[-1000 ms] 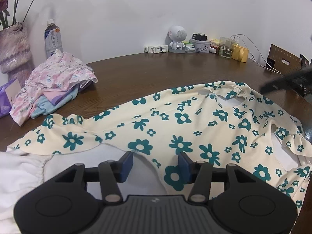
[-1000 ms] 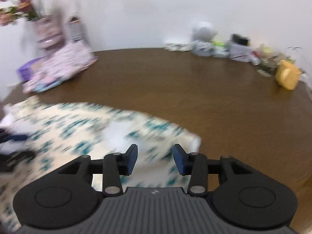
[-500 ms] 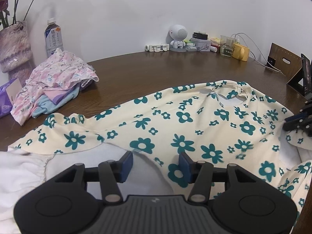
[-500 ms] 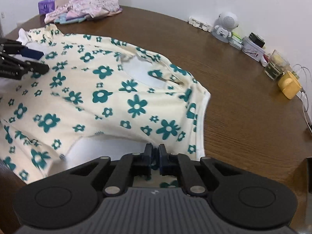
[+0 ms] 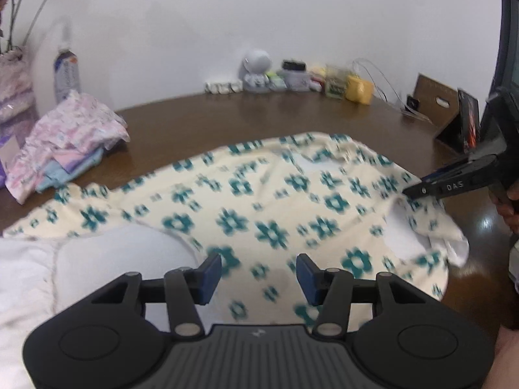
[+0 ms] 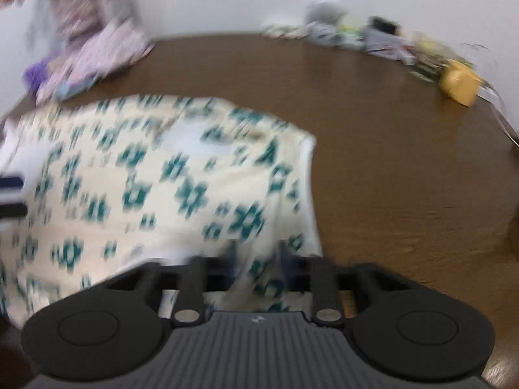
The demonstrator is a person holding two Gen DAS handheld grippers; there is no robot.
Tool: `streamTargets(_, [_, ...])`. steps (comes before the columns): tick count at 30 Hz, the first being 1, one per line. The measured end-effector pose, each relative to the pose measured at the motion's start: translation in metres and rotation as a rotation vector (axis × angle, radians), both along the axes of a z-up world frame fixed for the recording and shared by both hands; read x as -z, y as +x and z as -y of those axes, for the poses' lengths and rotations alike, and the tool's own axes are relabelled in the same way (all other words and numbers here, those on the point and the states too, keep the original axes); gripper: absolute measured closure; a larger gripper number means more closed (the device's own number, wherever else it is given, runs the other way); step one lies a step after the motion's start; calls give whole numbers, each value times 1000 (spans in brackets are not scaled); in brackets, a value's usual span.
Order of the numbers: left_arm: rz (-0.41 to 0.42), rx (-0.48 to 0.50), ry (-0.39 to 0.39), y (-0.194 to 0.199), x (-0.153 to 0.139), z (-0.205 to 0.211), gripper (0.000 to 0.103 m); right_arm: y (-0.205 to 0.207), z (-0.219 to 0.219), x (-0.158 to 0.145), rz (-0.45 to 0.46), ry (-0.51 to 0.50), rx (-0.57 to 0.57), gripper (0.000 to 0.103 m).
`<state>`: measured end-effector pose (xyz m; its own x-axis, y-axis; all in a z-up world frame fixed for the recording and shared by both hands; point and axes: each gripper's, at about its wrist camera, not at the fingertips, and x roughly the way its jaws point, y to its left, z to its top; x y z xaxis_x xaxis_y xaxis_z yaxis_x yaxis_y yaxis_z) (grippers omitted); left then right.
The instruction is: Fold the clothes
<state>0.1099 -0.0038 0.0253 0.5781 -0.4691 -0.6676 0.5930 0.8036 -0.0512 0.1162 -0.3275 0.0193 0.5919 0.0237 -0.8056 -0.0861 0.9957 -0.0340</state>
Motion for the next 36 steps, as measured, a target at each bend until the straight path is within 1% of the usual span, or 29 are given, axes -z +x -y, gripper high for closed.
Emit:
streamTargets(2, [-23, -8, 22, -2, 8, 1, 54, -4, -3, 1, 12, -80, -32, 97])
streamTargets(3, [-22, -14, 23, -4, 9, -1, 54, -4, -2, 0, 17, -103, -26, 97])
streamTargets(5, [-16, -31, 20, -7, 10, -4, 54, -3, 3, -4, 20, -74, -8, 97])
streamTargets(6, [-19, -41, 10, -7, 10, -7, 54, -3, 4, -6, 21, -52, -6, 95])
streamTargets(8, [-23, -51, -7, -8, 10, -10, 54, -6, 6, -10, 51, 22, 19, 73])
streamTargets(9, [-25, -56, -6, -8, 10, -11, 54, -5, 7, -9, 60, 41, 26, 56])
streamTargets(10, [-27, -60, -5, -8, 11, -12, 54, -5, 8, -9, 68, 59, 32, 59])
streamTargets(11, [-29, -65, -4, -8, 11, -12, 54, -4, 8, -7, 59, 53, 28, 66])
streamTargets(12, [-31, -70, -3, -8, 11, -13, 54, -3, 8, -4, 49, 47, 24, 94])
streamTargets(13, [-29, -70, -3, -9, 10, -14, 54, -2, 9, -2, 39, 41, 20, 100])
streamTargets(15, [-12, -74, -14, -6, 2, -18, 54, -1, 9, 3, 20, 28, 13, 99])
streamTargets(17, [22, -87, -24, 3, -10, -21, 54, 1, 15, -8, 54, 72, 31, 95])
streamTargets(18, [42, -94, -22, 10, -16, -21, 54, 5, 14, -14, 84, 84, 29, 89])
streamTargets(19, [55, -98, -18, 21, -22, -19, 54, 10, 13, -20, 115, 96, 28, 80])
streamTargets(20, [65, -100, -13, 34, -26, -17, 54, 14, 12, -26, 145, 109, 27, 77])
streamTargets(21, [65, -106, -7, 47, -28, -15, 54, 22, 6, -30, 165, 123, 1, 75])
streamTargets(24, [55, -135, 34, 86, -23, -6, 54, 58, -20, -27, 146, 136, -94, 68])
streamTargets(25, [53, -146, 53, 98, -19, -4, 54, 72, -31, -24, 128, 136, -122, 68])
streamTargets(28, [40, -181, 94, 127, -5, -2, 54, 105, -55, -13, 84, 197, -182, 64])
streamTargets(29, [34, -191, 94, 131, 0, -6, 63, 113, -61, -8, 71, 195, -187, 64])
streamTargets(30, [29, -197, 88, 133, 4, -10, 68, 122, -66, -4, 58, 192, -193, 66])
streamTargets(31, [24, -203, 81, 135, 9, -14, 69, 122, -66, -5, 62, 195, -192, 77])
streamTargets(32, [22, -211, 73, 136, 11, -19, 73, 122, -67, -5, 66, 198, -191, 86])
streamTargets(33, [22, -219, 63, 135, 11, -23, 76, 122, -67, -6, 70, 200, -190, 97])
streamTargets(34, [22, -227, 53, 134, 12, -28, 78, 123, -67, -6, 74, 203, -188, 99])
streamTargets(36, [24, -239, 35, 133, 11, -32, 78, 123, -67, -7, 82, 208, -186, 98])
